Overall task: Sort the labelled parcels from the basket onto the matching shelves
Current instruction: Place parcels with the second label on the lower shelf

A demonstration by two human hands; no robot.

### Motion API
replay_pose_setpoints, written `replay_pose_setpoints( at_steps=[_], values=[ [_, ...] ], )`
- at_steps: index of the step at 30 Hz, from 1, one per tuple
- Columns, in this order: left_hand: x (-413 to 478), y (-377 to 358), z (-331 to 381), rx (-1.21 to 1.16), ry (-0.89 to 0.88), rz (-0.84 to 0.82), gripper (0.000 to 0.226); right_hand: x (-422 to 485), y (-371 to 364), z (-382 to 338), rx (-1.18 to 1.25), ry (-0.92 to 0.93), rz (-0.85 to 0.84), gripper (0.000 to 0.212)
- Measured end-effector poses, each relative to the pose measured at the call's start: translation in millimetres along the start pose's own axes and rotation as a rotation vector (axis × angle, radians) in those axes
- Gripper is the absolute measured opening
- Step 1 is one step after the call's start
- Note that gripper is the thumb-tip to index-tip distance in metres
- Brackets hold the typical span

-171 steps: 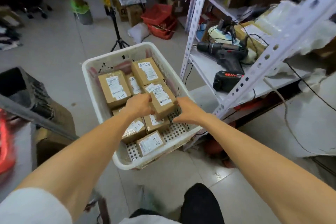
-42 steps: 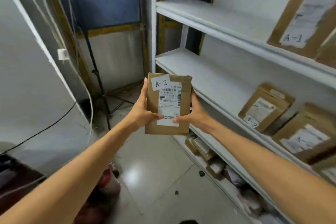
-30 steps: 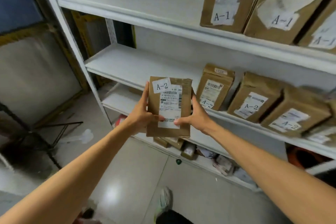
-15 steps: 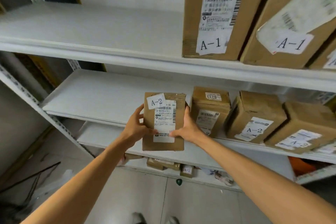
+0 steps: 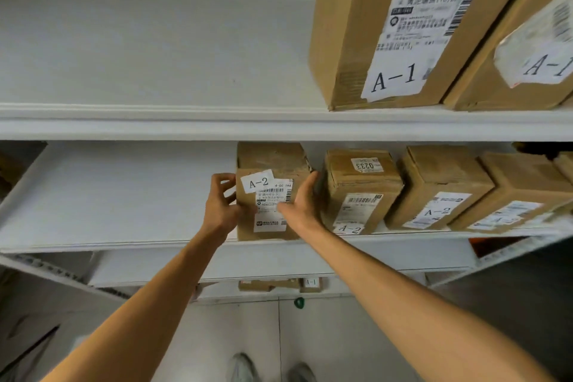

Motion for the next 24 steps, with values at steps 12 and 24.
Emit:
replay_pose_setpoints(
  at_steps=[12,24],
  values=[
    [22.7,-6.3,-14.8,0.070,-0.009,-0.060,0.065,10.0,13.5,7.2,0.020,-0.043,0.243,0.097],
    [1.1,-16.4,-15.0,0.190,0.035,-0.004,0.072,-7.7,20.3,6.6,-0.042,-0.065,0.084,0.102]
  ],
)
Point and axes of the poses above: each hand's wrist, its own x-axis towards the middle knuckle, its own y-axis out of the back of the hand, z = x × y, the point moved 6 cm from there along x, towards the middle knuckle, and after that the axes turned 10 degrees about -z, right-handed, at the moved point
